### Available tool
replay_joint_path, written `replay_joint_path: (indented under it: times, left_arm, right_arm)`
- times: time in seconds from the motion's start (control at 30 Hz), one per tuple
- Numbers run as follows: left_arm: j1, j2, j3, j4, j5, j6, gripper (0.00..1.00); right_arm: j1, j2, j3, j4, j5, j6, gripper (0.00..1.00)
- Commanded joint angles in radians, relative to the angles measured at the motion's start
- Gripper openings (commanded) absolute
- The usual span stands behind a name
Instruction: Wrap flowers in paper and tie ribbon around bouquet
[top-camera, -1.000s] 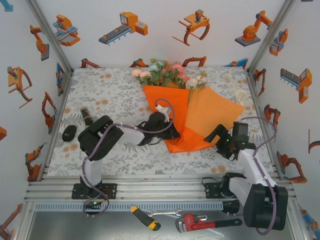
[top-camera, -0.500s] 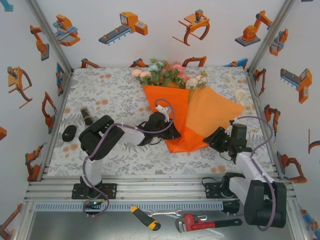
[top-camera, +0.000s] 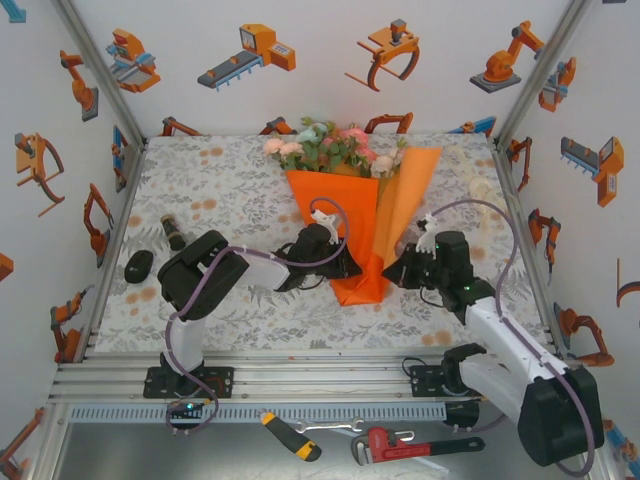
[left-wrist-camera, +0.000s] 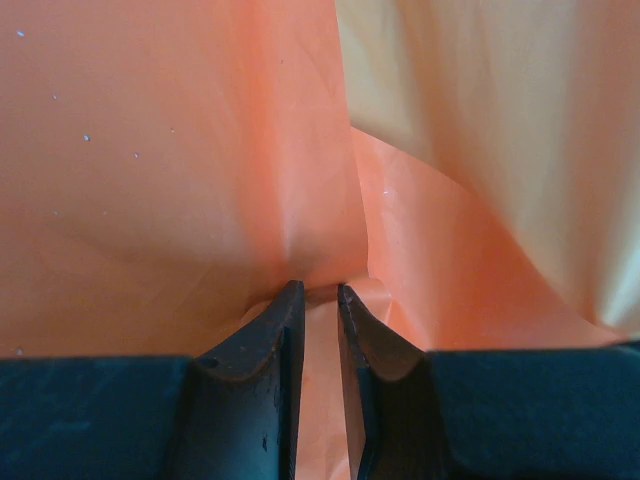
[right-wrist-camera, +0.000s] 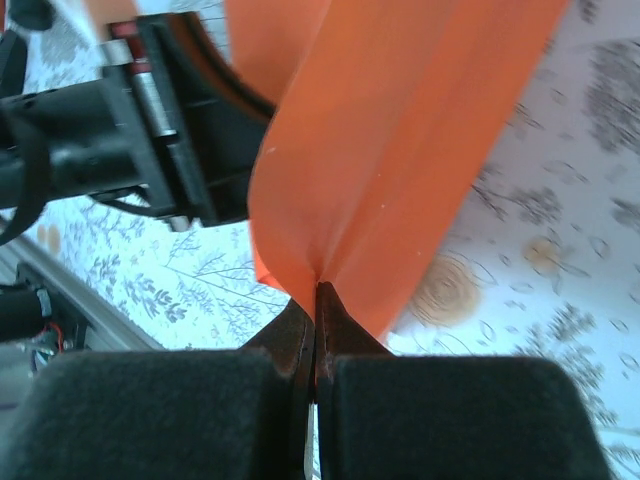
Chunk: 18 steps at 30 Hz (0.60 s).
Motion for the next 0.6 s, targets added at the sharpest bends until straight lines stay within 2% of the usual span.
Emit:
replay_joint_path:
  times: [0.0, 0.17, 0.3, 0.47, 0.57]
  left_arm:
    - [0.001, 0.016, -0.017, -0.002, -0.016, -0.007, 0.25]
    - [0.001, 0.016, -0.017, 0.001, -0.010, -0.015, 0.25]
    - [0.004, 0.003, -0.027, -0.003, -0.028, -0.043, 0.25]
    - [0.020, -0.009, -0.069, 0.099, 0.009, -0.109, 0.27]
    - [0.036, 0.004, -0.095, 0.172, 0.016, -0.170, 0.27]
  right_arm:
    - [0.054, 0.053, 0.040, 0.082, -0.025, -0.044, 0.00]
    - [0.097, 0.192, 0.072, 0.214, -0.034, 0.033, 0.02]
    - [0.108, 0.314, 0.042, 0.428, -0.050, 0.142, 0.06]
    - [0.109, 0.451, 0.021, 0.584, -0.047, 0.264, 0.04]
    - [0.113, 0.547, -0.008, 0.770, -0.052, 0.366, 0.05]
